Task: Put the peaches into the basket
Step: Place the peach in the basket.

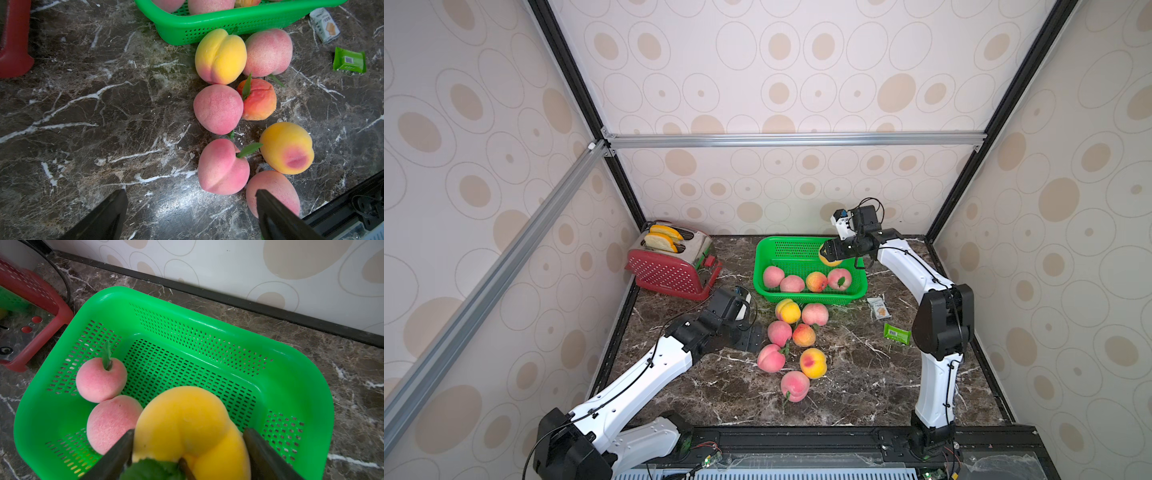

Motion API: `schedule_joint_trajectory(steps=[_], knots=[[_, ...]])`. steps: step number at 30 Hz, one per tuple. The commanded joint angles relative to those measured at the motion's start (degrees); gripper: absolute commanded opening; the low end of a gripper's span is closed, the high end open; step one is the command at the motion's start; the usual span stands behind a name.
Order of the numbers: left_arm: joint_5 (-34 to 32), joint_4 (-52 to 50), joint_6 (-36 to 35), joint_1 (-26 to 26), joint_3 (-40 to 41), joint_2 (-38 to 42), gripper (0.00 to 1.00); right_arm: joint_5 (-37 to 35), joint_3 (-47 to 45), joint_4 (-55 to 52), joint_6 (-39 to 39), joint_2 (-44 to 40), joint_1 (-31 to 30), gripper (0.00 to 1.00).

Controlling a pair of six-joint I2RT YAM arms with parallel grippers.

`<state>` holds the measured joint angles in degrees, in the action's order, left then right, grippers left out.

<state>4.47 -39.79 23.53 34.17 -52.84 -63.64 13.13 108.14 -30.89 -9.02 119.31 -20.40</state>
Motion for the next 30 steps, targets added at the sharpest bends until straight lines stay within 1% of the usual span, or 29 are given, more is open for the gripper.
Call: schedule_joint_trajectory(steps=[1, 7, 21, 26, 30], knots=[[0.1, -1.6, -0.8, 0.0, -3.3, -1.0, 0.99, 1.4, 3.0, -1.1, -0.4, 3.0, 0.2, 0.79], [-0.2, -2.0, -0.8, 0.0, -4.6, -1.6, 0.99, 2.4, 6.6, -2.1, -0.6, 7.6, 0.4, 0.79], [-0.8, -3.1, -0.9, 0.0, -5.8, -3.0, 0.99, 2.2, 8.1, -1.5, -0.3, 11.1, 2.0, 0.79], [-0.6, -3.0, -0.8, 0.0, -5.7, -3.0, 0.99, 2.9, 10.9, -3.3, -0.1, 13.3, 2.0, 0.8], [-0.8, -3.0, -0.6, 0.0, -5.6, -2.8, 0.99, 1.9, 10.2, -3.0, -0.1, 13.0, 2.0, 0.81]])
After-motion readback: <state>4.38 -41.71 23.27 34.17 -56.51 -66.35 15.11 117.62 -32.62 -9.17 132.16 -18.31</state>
